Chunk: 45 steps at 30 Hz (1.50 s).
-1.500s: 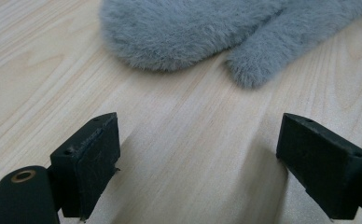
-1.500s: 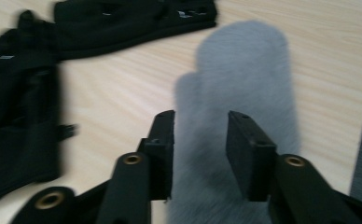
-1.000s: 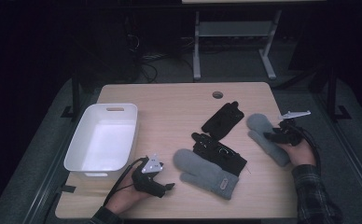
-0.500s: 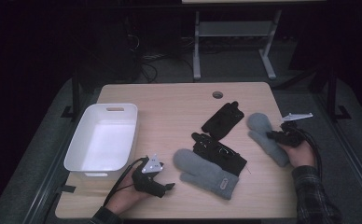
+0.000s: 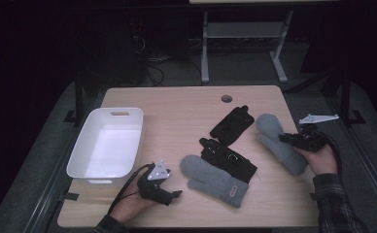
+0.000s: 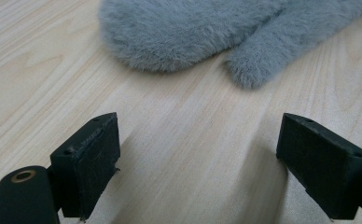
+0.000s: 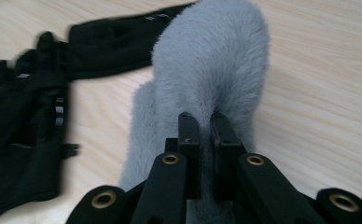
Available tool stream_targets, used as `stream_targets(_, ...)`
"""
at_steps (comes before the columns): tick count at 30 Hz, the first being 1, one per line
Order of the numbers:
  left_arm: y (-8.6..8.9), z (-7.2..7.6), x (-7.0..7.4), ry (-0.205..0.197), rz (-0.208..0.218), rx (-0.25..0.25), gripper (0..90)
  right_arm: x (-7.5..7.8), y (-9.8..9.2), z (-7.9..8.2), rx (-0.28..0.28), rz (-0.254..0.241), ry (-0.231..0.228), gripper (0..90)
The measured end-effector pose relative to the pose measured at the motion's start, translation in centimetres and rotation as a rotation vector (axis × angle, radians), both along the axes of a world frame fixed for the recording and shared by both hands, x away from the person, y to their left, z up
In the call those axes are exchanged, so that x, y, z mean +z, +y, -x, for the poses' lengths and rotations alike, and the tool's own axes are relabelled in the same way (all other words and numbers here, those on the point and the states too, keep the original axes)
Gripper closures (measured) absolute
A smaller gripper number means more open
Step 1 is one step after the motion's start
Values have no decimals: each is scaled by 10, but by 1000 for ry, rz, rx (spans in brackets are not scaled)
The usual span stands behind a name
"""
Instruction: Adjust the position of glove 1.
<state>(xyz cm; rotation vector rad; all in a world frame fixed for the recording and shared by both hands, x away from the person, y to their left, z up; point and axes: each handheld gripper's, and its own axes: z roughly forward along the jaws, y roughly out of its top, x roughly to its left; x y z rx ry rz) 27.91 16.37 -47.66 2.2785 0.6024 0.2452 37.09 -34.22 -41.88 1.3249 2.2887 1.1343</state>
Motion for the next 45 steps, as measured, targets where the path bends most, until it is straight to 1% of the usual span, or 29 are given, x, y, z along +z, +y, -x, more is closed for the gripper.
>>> stream_targets(3,0,0,0,0,1,0,125,8,5,6,28,-23,4,854)
stream_targets(7,0,0,0,0,1,0,125,17,17,15,81,-36,1,853)
stream_targets(11,0,0,0,0,1,-1,125,25,37,24,134,-32,7,853)
stream_targets(13,0,0,0,-1,0,-1,125,28,46,27,167,-23,2,853)
stream_targets(18,0,0,0,-2,-1,-2,125,32,70,36,230,-23,5,853)
stream_targets(20,0,0,0,-2,1,-1,125,34,80,40,250,-29,17,853)
stream_targets(25,0,0,0,-4,0,-2,125,39,106,48,319,-28,15,853)
stream_targets(26,0,0,0,-5,0,-2,125,40,111,50,328,-29,21,853)
stream_targets(27,0,-1,0,-5,-4,-5,125,41,117,51,342,-25,17,853)
stream_targets(31,0,0,0,-3,1,-3,125,41,139,54,384,-24,28,853)
stream_targets(35,0,-1,0,-5,-1,-5,125,42,160,58,415,-21,45,853)
stream_targets(38,0,-1,0,-7,0,-7,125,41,175,59,440,-19,47,853)
stream_targets(42,-1,0,0,-1,6,-6,125,39,193,62,468,1,59,853)
stream_targets(45,-1,0,-1,0,8,-6,125,37,204,62,475,16,69,853)
